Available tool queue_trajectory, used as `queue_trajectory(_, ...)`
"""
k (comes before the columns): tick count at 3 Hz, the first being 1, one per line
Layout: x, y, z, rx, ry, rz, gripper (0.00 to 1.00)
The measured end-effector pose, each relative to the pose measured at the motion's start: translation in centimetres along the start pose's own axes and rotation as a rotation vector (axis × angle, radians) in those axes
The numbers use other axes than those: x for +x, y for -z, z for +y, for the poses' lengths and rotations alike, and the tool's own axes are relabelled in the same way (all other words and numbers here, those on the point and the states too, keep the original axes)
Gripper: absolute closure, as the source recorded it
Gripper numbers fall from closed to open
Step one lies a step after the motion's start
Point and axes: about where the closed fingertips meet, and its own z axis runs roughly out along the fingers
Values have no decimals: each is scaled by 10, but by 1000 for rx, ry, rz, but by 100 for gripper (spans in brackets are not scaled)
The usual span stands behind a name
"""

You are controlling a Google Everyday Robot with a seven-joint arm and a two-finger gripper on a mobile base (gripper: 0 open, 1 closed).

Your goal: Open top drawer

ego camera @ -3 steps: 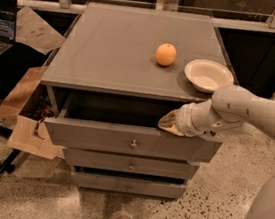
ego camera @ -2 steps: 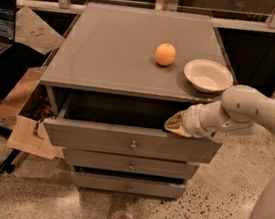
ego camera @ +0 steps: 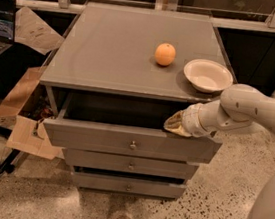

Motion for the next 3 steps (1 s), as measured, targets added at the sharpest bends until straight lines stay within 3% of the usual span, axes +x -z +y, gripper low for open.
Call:
queue_trajectory(1,4,-3,7,-58,29,38,100)
queue_trajectory(3,3,2,13,-81,16,14,100)
